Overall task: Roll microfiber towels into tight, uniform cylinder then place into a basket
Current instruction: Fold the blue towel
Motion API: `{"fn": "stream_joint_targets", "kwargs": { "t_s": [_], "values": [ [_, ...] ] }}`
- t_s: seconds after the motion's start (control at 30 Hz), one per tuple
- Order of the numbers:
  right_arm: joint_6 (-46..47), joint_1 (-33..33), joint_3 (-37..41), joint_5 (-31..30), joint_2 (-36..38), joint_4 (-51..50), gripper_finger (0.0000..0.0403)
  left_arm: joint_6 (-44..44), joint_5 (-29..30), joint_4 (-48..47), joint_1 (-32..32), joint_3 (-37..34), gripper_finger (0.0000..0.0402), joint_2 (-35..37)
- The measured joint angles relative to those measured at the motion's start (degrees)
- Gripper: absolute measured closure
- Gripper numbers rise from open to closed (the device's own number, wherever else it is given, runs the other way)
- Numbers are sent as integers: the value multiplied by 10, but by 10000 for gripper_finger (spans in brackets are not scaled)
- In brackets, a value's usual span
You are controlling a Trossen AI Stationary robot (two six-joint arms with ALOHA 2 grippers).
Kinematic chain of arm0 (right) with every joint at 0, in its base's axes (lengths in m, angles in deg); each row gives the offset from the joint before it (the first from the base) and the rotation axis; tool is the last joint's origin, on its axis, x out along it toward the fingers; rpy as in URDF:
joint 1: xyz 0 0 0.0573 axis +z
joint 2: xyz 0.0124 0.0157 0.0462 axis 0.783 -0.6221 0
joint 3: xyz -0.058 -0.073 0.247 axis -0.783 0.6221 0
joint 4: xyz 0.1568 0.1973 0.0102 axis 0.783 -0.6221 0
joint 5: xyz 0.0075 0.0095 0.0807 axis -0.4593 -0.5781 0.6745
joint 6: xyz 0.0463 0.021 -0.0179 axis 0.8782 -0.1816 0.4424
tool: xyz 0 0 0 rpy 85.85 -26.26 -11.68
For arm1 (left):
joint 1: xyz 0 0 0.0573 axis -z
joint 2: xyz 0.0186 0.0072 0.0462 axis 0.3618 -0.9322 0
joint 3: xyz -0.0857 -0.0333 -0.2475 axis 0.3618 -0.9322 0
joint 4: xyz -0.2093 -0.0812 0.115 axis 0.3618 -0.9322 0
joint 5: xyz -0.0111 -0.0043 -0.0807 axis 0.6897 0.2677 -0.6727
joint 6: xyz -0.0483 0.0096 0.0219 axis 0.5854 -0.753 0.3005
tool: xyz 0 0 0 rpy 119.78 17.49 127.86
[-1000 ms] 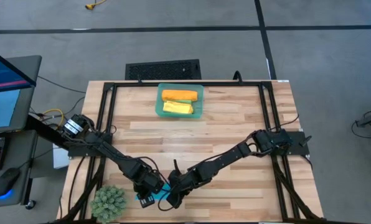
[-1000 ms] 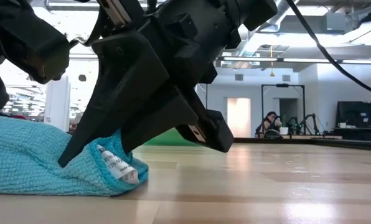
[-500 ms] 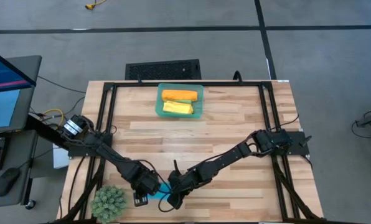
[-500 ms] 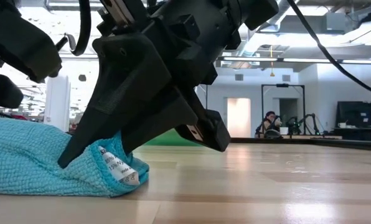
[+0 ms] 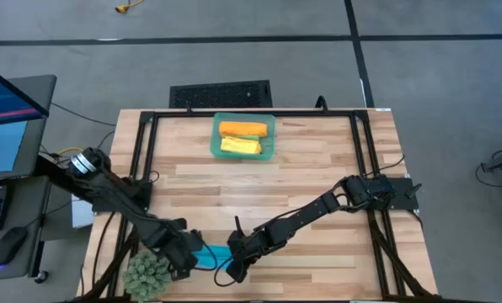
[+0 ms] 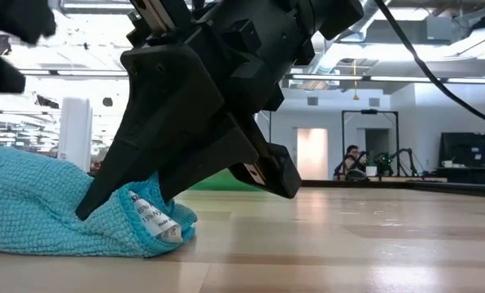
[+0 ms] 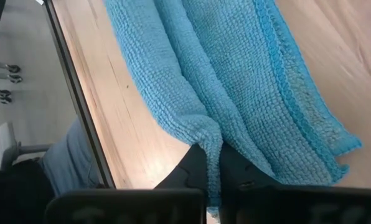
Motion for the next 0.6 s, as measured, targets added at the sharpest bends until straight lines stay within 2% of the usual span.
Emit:
{"fn": "stream_joint_targets", "kwargs": {
  "t_s": [0.2,0.3,0.47,0.6],
  "values": [
    [4,0,0,0,0,1,382,24,104,20,61,0,244,58],
    [4,0,0,0,0,1,382,-15,158,67,101,0,244,61],
    [5,0,0,0,0,1,374,-113,208,175,142,1,244,28],
    [5,0,0,0,0,2,382,-148,212,217,144,1,244,-15]
  ]
}}
